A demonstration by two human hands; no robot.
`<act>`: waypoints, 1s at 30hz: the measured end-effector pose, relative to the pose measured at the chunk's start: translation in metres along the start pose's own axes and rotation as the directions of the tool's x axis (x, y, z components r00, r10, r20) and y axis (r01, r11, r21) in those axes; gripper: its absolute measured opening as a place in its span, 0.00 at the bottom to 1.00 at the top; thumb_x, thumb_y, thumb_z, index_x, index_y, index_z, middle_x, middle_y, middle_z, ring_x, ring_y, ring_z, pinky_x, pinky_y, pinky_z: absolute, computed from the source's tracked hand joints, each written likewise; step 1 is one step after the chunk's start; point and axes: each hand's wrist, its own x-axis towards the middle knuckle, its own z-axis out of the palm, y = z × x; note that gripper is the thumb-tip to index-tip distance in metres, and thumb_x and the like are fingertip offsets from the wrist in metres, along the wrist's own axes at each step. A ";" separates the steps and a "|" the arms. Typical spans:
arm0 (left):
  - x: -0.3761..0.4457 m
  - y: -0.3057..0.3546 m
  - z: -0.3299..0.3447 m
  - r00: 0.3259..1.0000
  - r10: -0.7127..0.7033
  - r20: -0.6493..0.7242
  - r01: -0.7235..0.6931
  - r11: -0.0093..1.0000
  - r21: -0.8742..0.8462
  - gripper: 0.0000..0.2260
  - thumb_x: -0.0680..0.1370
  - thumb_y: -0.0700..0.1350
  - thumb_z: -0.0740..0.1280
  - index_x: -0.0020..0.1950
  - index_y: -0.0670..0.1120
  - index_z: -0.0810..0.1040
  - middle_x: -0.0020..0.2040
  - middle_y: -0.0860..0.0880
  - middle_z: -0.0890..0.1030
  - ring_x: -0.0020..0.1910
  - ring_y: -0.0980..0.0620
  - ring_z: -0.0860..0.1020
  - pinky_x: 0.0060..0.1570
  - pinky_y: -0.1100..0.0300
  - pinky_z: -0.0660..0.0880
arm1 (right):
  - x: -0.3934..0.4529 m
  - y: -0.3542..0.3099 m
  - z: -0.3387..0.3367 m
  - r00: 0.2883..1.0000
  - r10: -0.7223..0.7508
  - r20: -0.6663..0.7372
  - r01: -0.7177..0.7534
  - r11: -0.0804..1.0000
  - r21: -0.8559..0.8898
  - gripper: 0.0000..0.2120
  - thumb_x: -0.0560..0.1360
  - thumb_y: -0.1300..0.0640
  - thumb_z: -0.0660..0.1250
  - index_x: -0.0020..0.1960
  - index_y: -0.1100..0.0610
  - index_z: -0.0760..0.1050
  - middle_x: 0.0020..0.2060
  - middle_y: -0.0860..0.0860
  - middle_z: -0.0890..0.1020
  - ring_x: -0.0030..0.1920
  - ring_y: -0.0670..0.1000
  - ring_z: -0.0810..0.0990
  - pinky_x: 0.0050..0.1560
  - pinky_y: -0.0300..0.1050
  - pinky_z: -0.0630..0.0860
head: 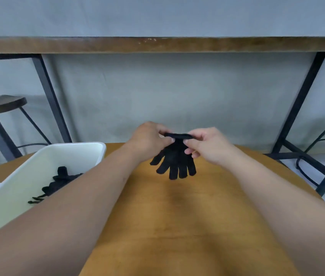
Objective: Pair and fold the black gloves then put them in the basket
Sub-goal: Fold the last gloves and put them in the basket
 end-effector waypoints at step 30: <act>-0.007 -0.097 0.054 0.807 -0.561 -0.185 0.550 0.828 -0.113 0.13 0.80 0.37 0.58 0.61 0.45 0.77 0.58 0.47 0.79 0.54 0.49 0.77 0.50 0.59 0.75 | 0.023 0.034 0.105 0.992 0.096 0.085 -0.079 0.980 -0.181 0.08 0.78 0.55 0.66 0.42 0.49 0.82 0.41 0.46 0.84 0.38 0.46 0.80 0.33 0.36 0.73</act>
